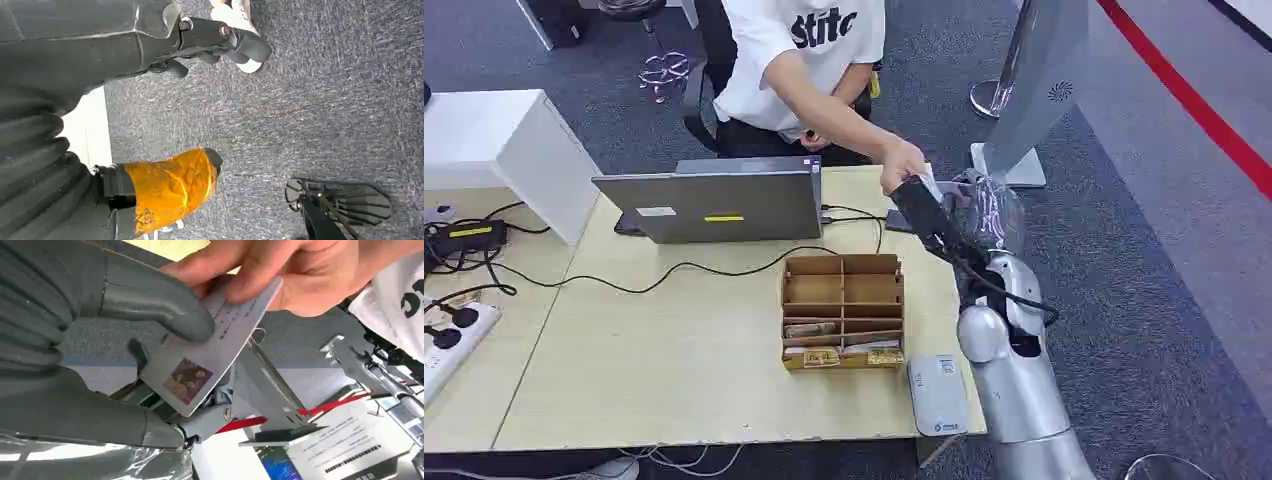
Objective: Pass the card to the sensor for recognition and then transmit it.
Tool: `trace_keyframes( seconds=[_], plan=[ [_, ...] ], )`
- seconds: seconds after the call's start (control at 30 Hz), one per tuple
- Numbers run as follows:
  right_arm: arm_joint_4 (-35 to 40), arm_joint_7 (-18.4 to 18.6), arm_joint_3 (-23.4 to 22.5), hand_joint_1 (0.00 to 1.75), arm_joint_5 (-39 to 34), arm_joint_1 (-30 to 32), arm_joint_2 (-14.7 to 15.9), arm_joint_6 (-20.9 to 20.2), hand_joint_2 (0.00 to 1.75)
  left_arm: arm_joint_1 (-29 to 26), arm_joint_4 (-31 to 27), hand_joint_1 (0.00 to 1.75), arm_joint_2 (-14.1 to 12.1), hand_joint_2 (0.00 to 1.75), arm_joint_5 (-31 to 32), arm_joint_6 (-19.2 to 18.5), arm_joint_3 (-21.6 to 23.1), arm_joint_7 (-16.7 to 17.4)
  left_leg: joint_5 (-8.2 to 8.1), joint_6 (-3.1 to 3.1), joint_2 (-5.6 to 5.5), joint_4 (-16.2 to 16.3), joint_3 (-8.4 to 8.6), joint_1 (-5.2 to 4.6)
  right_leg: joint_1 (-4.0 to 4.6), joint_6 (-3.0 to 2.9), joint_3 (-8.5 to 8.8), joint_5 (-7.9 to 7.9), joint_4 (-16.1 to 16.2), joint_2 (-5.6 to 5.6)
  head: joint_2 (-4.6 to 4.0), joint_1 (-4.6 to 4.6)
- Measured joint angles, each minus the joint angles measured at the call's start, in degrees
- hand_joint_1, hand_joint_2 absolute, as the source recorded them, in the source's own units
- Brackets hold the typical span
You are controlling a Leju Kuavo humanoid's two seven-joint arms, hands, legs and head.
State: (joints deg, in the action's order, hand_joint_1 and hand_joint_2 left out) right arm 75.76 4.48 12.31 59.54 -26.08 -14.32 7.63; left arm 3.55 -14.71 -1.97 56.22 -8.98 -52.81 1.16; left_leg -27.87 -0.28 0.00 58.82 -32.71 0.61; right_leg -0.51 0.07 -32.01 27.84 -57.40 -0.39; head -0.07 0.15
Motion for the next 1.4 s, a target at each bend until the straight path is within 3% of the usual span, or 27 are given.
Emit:
trace_keyframes(
  seconds=[1.1,1.17,1.2,1.27,1.3,1.4],
  plan=[
    [-0.6,-0.4,0.1,1.75,-0.5,-0.4,0.0,0.3,1.75,0.0,0.1,0.00,0.0,1.75,-0.9,0.4,0.3,0.2,0.00,0.00,0.00,0.0,-0.01,0.00,0.00,-0.01,-0.08,0.00,0.0,0.00,0.00,0.00],
    [3.7,-3.5,0.0,1.75,-3.6,4.9,0.6,3.0,1.75,0.0,0.1,0.00,0.3,1.75,-4.7,2.5,-0.6,1.2,-0.02,-0.01,-0.21,0.0,0.05,0.03,0.03,0.02,-0.01,0.13,0.1,-0.19,0.00,0.00],
    [8.7,-7.3,-0.2,1.75,-5.8,11.1,1.6,4.9,1.75,-0.2,0.1,0.00,0.4,1.75,-5.7,3.2,-1.4,1.2,-0.17,-0.02,-0.55,0.0,0.18,0.06,0.14,0.05,0.08,0.34,0.2,-0.47,0.00,0.02],
    [16.4,-20.6,-2.0,1.75,-12.2,25.3,2.9,9.1,1.75,-1.4,0.1,0.00,0.9,1.75,-5.9,3.9,-2.4,0.5,-0.47,0.10,-1.09,0.0,0.39,0.11,0.17,0.08,0.80,0.79,0.3,-1.07,0.00,0.09],
    [18.8,-25.1,-3.4,1.75,-13.6,32.5,3.3,9.1,1.75,-2.1,0.1,0.00,1.0,1.75,-5.8,4.0,-2.9,0.3,-0.59,0.01,-1.10,0.0,0.33,0.09,0.16,0.02,0.83,0.83,0.3,-1.08,0.00,0.15],
    [23.0,-27.3,-5.8,1.75,-12.1,39.7,3.3,6.7,1.75,-2.7,0.1,0.00,1.2,1.75,-5.4,4.1,-3.5,0.3,-0.79,0.00,-0.15,0.0,0.23,0.04,0.13,-0.06,0.39,0.75,0.2,-0.18,0.02,0.07]
  ],
)
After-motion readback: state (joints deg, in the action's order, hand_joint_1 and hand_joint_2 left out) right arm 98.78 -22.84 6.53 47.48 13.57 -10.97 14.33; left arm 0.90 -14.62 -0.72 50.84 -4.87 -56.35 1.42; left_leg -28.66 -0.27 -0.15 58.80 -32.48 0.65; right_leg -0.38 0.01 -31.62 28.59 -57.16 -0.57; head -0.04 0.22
